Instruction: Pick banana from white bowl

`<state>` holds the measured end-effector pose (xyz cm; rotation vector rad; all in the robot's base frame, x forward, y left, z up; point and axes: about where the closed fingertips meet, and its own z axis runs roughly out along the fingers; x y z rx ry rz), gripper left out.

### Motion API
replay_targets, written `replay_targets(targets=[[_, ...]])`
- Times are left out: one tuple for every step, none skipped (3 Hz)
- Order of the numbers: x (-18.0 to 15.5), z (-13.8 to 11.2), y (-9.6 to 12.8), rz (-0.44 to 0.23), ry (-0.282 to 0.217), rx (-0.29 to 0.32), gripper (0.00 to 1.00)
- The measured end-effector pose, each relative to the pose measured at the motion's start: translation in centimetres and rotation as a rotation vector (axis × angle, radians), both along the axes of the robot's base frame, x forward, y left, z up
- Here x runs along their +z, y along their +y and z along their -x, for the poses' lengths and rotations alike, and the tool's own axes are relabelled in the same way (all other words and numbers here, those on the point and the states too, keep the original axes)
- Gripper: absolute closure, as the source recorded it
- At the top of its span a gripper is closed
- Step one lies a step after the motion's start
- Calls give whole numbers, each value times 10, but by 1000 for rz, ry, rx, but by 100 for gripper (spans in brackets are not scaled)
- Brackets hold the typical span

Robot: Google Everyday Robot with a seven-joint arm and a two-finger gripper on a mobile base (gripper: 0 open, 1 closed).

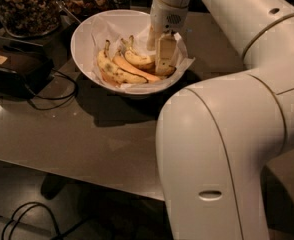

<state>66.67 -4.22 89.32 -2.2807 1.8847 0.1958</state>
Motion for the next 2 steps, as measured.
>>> replay_targets(targets=[[-3,0,0,17,1,20,53],[-7,1,0,23,5,37,76]])
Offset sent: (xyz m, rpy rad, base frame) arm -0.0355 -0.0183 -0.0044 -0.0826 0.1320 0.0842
